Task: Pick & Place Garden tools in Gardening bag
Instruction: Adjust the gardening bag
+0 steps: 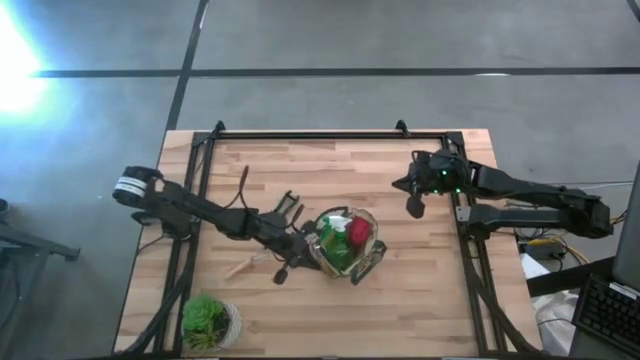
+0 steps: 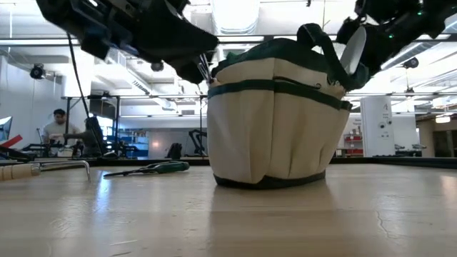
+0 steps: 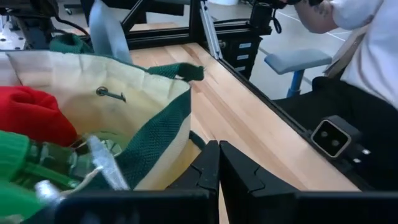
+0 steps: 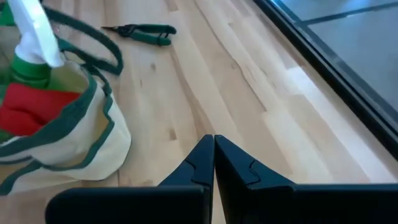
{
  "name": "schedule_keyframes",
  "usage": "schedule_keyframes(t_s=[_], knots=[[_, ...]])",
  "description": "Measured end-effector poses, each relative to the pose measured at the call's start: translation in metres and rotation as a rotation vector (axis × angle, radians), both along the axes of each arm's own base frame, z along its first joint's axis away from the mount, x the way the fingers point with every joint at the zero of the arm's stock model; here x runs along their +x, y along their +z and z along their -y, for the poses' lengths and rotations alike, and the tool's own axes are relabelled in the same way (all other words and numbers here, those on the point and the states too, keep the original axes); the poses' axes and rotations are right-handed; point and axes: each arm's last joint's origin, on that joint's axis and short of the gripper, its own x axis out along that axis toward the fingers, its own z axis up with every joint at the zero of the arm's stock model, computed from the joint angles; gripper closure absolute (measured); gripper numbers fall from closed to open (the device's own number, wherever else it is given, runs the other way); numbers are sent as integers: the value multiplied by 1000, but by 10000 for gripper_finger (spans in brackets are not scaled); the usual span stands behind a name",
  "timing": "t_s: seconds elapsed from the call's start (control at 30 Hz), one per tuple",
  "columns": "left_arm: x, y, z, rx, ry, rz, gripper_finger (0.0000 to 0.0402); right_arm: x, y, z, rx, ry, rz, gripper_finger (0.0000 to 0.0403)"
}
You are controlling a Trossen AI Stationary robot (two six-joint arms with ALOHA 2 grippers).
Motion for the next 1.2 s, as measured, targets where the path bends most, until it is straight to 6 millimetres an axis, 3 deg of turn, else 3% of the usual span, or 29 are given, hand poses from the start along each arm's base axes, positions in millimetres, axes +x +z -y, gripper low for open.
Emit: schedule_keyframes(t_s=[0.23, 0.57, 0.87, 1.2], knots=[[-23, 24, 6, -40, -34, -46, 392, -7, -5, -2, 0, -5, 6, 394], [-33, -9, 62, 84, -243, -156, 397, -7, -7, -2, 1, -23, 0, 394], [-9, -17, 85, 34, -497, -145, 399, -7, -7, -2, 1, -40, -1, 394], [37, -21, 81, -8, -739, -57, 400, -7, -7, -1, -19, -30, -7, 394]])
